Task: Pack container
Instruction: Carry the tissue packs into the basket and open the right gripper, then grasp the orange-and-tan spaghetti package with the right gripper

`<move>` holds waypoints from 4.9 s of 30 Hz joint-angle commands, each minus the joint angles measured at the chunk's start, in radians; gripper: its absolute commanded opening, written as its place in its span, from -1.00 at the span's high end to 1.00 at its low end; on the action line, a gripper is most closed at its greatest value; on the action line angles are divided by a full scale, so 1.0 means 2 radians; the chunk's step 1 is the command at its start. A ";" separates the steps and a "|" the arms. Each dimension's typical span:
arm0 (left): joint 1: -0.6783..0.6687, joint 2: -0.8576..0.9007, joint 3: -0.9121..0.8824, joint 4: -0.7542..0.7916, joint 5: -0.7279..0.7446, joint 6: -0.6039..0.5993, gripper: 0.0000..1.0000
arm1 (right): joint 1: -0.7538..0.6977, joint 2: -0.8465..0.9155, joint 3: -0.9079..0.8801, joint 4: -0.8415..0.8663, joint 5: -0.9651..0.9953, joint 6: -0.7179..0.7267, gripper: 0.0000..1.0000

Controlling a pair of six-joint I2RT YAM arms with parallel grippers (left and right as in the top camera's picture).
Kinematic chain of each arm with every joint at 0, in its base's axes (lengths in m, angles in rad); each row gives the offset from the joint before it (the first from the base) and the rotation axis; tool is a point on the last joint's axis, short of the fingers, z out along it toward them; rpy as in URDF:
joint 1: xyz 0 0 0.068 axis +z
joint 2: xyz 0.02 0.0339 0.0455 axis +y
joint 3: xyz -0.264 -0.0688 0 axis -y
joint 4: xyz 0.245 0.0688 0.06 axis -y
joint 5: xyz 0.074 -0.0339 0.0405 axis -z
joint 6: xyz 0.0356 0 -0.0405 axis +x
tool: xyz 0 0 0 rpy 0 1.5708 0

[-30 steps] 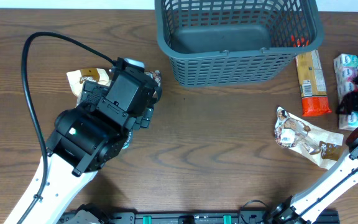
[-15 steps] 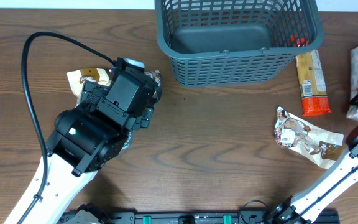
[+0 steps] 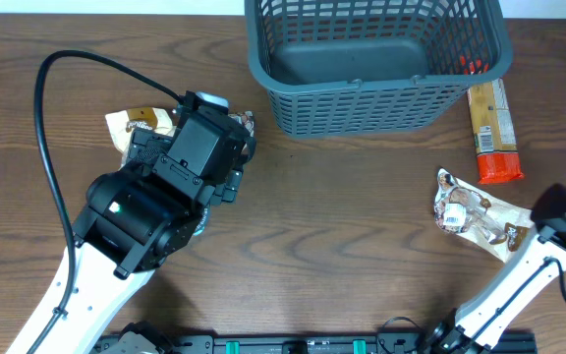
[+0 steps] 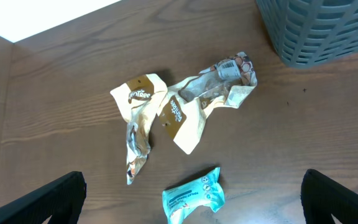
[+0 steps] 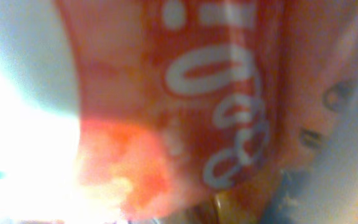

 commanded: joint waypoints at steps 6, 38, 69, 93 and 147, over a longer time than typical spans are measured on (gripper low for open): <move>0.001 0.003 0.002 -0.002 -0.010 0.003 -0.97 | 0.164 -0.028 0.012 0.012 0.022 0.055 0.97; 0.001 0.003 0.002 -0.014 -0.010 0.003 -0.97 | 0.296 -0.028 -0.230 0.028 0.270 0.107 0.74; 0.001 0.003 0.002 -0.014 -0.010 0.003 -0.97 | 0.237 -0.184 -0.128 0.094 0.246 0.063 -0.95; 0.001 0.003 0.002 -0.014 -0.010 0.003 -0.97 | 0.016 -0.100 -0.258 -0.133 0.164 -0.142 -0.94; 0.001 0.003 0.002 -0.015 -0.010 0.003 -0.97 | 0.115 0.158 -0.263 0.015 0.237 -0.081 -0.99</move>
